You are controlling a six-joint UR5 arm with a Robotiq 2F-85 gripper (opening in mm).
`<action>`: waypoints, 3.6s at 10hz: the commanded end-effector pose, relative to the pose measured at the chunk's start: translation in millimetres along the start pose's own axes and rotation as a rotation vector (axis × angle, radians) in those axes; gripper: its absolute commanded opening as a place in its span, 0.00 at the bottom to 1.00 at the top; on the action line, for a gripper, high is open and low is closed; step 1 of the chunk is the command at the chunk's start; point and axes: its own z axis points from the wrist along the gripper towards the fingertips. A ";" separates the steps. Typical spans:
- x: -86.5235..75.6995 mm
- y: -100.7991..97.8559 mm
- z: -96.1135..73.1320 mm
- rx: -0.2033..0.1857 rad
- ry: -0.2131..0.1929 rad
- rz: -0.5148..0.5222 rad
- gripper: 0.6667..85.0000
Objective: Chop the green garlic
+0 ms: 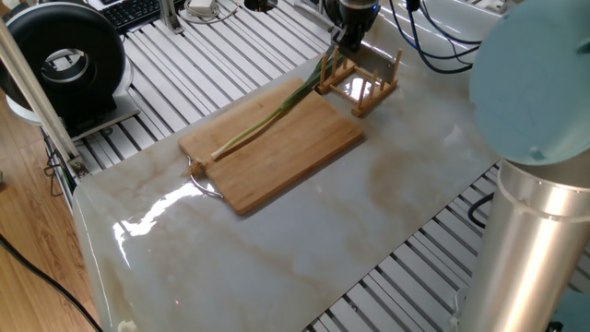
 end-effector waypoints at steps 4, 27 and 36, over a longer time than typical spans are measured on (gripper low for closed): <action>-0.1 7.1 12.6 -0.030 -0.003 -0.002 0.01; 20.0 2.7 21.2 -0.045 0.067 -0.046 0.21; 13.7 24.8 -53.4 -0.102 0.093 -0.067 0.26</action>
